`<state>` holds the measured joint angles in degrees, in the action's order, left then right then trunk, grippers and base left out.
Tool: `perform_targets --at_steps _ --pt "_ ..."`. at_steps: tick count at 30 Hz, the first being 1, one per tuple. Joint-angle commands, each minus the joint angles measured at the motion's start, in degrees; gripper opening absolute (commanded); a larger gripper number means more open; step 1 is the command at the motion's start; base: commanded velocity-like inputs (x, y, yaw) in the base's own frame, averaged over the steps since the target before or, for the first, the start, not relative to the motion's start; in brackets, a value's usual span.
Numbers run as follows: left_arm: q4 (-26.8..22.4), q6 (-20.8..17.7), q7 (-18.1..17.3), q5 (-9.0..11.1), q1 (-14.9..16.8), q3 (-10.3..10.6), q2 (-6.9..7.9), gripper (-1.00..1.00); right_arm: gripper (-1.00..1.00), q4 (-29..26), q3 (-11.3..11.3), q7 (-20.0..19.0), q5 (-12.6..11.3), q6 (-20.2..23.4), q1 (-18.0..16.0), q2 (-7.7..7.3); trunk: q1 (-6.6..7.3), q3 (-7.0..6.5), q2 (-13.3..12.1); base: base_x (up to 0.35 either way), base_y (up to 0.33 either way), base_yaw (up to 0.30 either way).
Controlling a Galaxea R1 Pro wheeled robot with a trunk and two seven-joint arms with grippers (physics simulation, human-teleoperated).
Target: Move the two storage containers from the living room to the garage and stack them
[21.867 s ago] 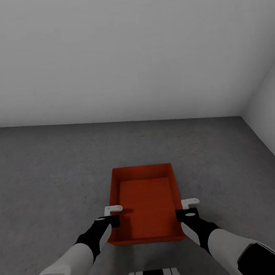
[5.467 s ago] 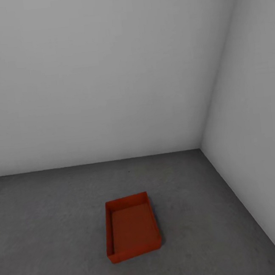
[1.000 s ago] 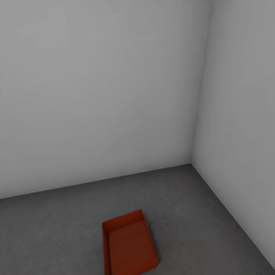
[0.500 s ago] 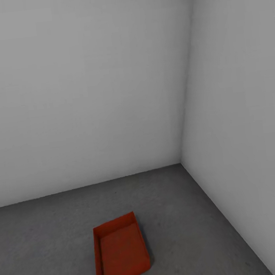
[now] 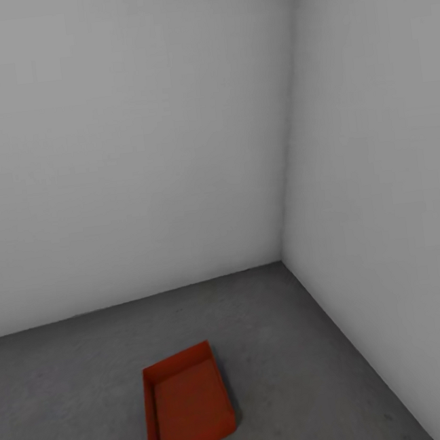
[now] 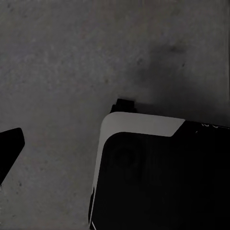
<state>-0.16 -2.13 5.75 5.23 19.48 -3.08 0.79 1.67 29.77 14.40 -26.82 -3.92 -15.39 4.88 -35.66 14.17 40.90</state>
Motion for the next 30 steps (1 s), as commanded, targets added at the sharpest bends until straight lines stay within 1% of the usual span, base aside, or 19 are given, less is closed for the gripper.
perform_targets --at_steps 1,21,30 --pt "-0.02 -0.16 0.05 0.48 0.03 -0.26 0.0 1.0 1.0 0.18 0.47 0.03 -0.6 -0.35 -0.08 0.05 -0.01 0.08 0.06 0.0 0.0 -0.266" --pt "-0.02 -0.11 0.05 0.47 0.03 -0.26 0.09 1.0 1.0 0.18 0.49 0.02 -0.52 -0.65 -0.04 0.03 -0.01 0.08 0.06 0.0 0.0 -0.281" --pt "-0.02 -0.08 0.05 0.48 0.03 -0.26 0.09 1.0 1.0 0.18 0.5 0.02 -0.3 -0.79 -0.07 -0.09 -0.01 0.05 0.06 0.0 0.0 -0.082"
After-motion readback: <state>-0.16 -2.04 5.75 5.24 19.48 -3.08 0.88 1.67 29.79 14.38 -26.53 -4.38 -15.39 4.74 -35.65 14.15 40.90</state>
